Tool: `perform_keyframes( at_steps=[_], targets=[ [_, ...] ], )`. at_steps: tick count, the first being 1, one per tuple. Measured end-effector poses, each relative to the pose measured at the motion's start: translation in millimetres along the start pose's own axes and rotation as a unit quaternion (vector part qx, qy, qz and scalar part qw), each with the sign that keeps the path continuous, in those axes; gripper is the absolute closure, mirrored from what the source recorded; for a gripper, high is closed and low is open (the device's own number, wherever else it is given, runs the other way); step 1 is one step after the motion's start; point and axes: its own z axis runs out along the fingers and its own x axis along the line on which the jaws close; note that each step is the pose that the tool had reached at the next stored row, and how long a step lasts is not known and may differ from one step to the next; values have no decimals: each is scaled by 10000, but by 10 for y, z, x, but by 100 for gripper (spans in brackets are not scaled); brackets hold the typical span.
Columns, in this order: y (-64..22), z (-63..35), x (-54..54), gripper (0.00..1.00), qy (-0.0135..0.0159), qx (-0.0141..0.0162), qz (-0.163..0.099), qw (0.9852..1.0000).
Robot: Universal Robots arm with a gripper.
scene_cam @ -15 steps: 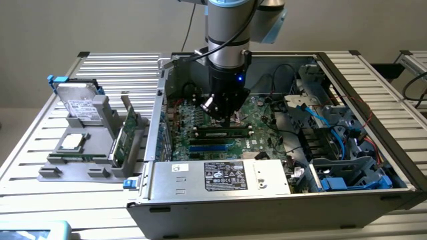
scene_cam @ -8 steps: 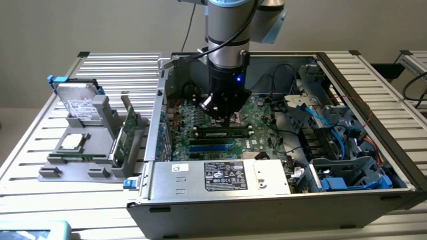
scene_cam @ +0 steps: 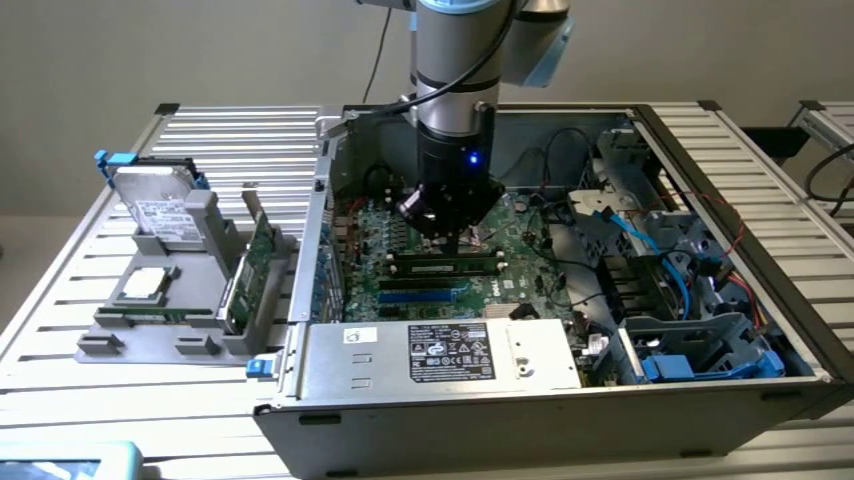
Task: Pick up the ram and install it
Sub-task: 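Press down the ram until it locks into place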
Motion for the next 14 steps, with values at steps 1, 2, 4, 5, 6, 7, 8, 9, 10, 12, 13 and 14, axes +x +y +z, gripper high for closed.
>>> perform_keyframes(
  at_steps=[1, 2, 4, 5, 6, 7, 8, 9, 10, 12, 13, 14],
  targets=[
    [0, 0, 0, 89, 4, 0, 68, 10000],
    [0, 0, 0, 89, 8, 0, 137, 9999],
    [0, 0, 0, 89, 14, 0, 267, 9996],
    [0, 0, 0, 89, 16, 0, 332, 9994],
    [0, 0, 0, 89, 18, 1, 394, 9992],
    [0, 1, 0, 89, 18, 2, 454, 9990],
    [0, 1, 0, 89, 17, 3, 509, 9987],
    [0, 1, -1, 89, 15, 5, 568, 9984],
    [0, 1, 0, 89, 13, 7, 626, 9980],
    [0, 2, 0, 89, 5, 12, 743, 9972],
    [0, 3, 0, 89, -1, 14, 797, 9968],
    [0, 3, 0, 89, -5, 16, 853, 9964]
  ],
)
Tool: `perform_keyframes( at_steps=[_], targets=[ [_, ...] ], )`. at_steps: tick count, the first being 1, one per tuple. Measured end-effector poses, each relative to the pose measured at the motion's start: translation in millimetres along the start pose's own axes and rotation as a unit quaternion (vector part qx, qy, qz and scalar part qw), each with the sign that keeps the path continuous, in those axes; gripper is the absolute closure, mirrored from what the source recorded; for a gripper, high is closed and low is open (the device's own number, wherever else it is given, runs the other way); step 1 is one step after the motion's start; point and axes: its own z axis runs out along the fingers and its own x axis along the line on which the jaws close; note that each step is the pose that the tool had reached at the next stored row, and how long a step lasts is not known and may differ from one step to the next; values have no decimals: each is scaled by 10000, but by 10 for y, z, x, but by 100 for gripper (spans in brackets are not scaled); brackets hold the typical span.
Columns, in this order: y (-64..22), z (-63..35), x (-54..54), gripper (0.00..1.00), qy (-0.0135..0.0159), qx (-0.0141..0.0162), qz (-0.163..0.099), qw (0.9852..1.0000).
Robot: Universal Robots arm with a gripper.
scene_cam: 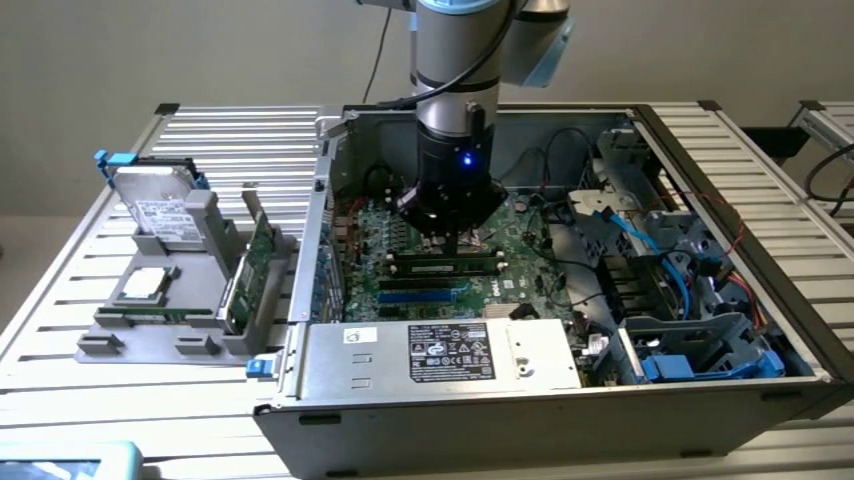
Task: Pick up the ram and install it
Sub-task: 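Press down the ram until it locks into place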
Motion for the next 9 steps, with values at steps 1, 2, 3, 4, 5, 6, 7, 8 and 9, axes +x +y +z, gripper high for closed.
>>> perform_keyframes(
  at_steps=[1, 2, 3, 4, 5, 6, 7, 8, 9],
  targets=[
    [0, 0, 0, 89, -5, 2, 62, 10000],
    [0, 1, 0, 89, -11, 5, 120, 9999],
    [0, 2, 0, 89, -18, 7, 174, 9998],
    [0, 3, 0, 89, -25, 10, 232, 9997],
    [0, 4, 0, 89, -29, 12, 290, 9996],
    [1, 4, 0, 89, -31, 13, 352, 9994],
    [1, 4, 0, 89, -30, 15, 410, 9992],
    [0, 5, 0, 89, -27, 16, 470, 9989],
    [1, 5, 0, 89, -23, 19, 522, 9986]
  ],
)
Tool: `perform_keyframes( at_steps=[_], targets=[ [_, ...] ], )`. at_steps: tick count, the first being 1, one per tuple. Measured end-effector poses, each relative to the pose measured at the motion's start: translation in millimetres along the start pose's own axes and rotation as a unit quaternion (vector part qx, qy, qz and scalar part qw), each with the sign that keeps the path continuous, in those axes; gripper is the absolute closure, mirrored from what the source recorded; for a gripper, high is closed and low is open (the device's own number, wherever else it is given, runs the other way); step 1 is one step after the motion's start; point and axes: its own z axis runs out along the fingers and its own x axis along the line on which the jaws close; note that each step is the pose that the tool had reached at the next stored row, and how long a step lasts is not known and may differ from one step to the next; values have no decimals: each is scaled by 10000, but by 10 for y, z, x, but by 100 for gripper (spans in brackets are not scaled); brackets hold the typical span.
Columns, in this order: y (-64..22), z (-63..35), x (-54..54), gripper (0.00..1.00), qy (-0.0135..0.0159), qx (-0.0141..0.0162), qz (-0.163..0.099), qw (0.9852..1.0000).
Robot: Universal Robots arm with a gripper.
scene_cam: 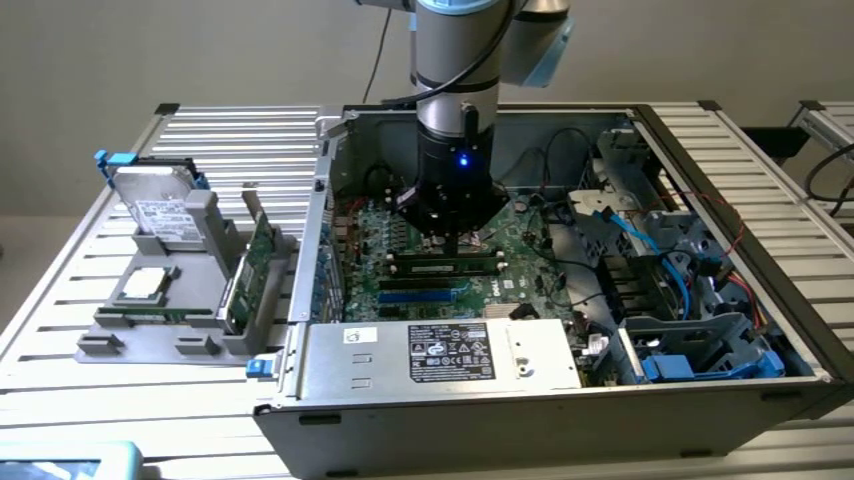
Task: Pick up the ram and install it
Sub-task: 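Press down the ram until it locks into place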
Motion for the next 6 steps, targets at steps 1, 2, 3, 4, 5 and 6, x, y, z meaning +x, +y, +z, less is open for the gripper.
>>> perform_keyframes(
  at_steps=[1, 2, 3, 4, 5, 6],
  targets=[
    [0, 0, 0, 89, 3, 4, 27, 10000],
    [0, 0, 0, 89, 3, 5, 29, 10000],
    [0, 0, 0, 89, 3, 5, 29, 10000],
    [0, 0, 0, 89, 3, 5, 29, 10000],
    [0, 0, 0, 89, 3, 5, 29, 10000],
    [0, 0, 0, 89, 3, 5, 29, 10000]
  ],
)
